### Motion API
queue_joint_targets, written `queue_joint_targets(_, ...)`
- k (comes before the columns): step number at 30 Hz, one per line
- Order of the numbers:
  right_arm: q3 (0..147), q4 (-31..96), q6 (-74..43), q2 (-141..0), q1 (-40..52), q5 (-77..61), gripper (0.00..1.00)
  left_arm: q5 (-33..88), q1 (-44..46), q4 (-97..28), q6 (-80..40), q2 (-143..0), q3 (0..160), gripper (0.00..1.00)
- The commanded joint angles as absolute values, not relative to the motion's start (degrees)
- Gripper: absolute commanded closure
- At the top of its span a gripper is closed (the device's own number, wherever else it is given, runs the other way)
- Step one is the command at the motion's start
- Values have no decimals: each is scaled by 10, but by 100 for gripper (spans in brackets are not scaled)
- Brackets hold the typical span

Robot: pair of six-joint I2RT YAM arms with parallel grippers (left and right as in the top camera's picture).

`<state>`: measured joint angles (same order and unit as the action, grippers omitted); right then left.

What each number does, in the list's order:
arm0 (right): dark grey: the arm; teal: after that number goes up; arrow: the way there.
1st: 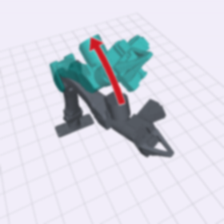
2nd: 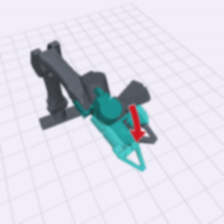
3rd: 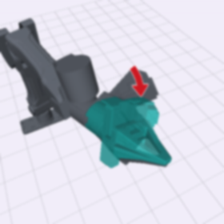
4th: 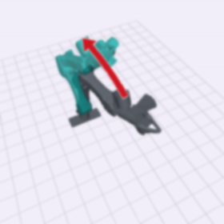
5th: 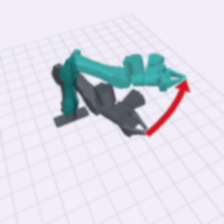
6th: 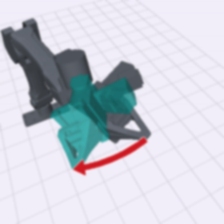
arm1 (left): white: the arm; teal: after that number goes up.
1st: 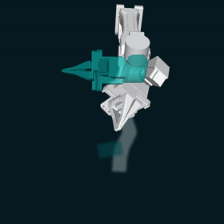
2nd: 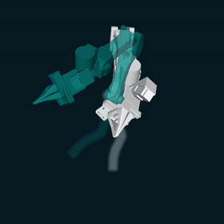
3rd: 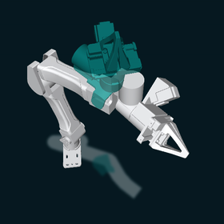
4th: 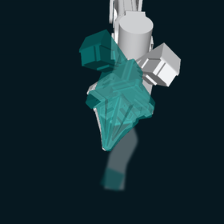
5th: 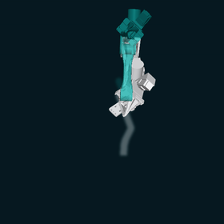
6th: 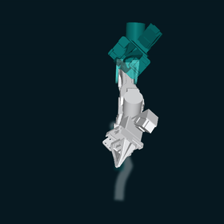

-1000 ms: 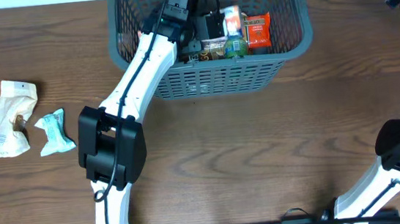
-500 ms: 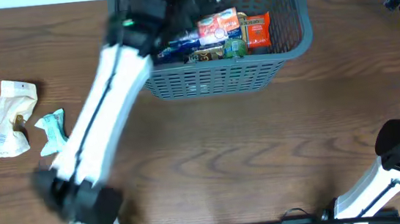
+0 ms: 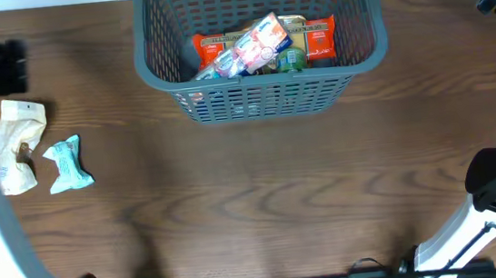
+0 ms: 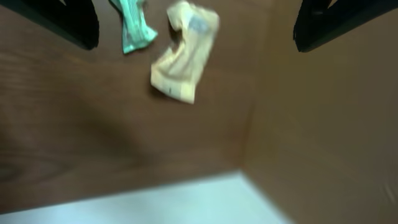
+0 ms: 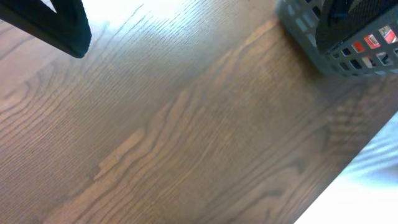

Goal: Pack container
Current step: 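Withdraw the left gripper from the basket toward the paper packet, then grasp the crumpled paper packet with the left gripper and lift it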

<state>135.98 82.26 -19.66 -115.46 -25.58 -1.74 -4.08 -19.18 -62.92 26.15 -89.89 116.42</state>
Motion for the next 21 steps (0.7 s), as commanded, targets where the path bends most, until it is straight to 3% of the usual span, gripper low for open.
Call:
queue_joint_targets(1, 1358, 820, -185, -1159, -255, -19, 1, 101, -288, -632, 222, -923, 1142, 2)
queue_joint_targets(9, 1358, 815, -186, -1159, -255, -19, 1, 131, -405, -632, 343, -1059, 1114, 1)
queue_joint_targets(21, 1358, 799, -186, -1159, -255, -19, 1, 113, -399, -575, 390, -1253, 1114, 1)
